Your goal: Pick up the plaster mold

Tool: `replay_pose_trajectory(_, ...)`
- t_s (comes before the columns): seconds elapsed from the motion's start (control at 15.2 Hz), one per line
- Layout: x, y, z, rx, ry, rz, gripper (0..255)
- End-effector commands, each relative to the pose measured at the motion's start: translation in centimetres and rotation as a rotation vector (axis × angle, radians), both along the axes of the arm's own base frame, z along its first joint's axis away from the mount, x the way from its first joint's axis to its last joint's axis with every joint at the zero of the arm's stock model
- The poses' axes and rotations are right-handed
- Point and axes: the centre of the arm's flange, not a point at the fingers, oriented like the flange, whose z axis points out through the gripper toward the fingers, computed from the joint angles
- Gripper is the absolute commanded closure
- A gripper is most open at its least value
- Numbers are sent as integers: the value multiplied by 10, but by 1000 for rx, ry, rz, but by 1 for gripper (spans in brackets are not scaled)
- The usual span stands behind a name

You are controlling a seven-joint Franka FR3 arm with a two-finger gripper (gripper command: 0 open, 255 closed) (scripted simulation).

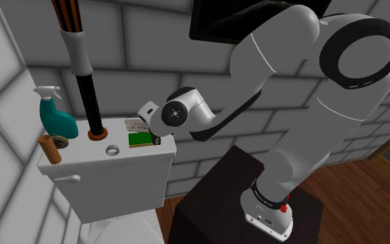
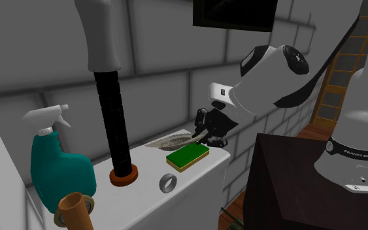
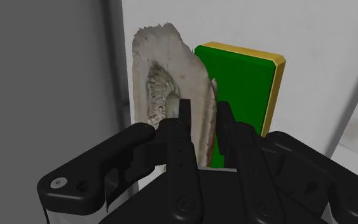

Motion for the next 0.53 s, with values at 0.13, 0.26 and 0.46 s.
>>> replay_pose_trajectory(0.13,0,0,-1,0,2,0,255)
replay_pose_trajectory(0.26,0,0,4,0,2,0,255)
replay_pose_trajectory(0.46,0,0,20,0,2,0,255)
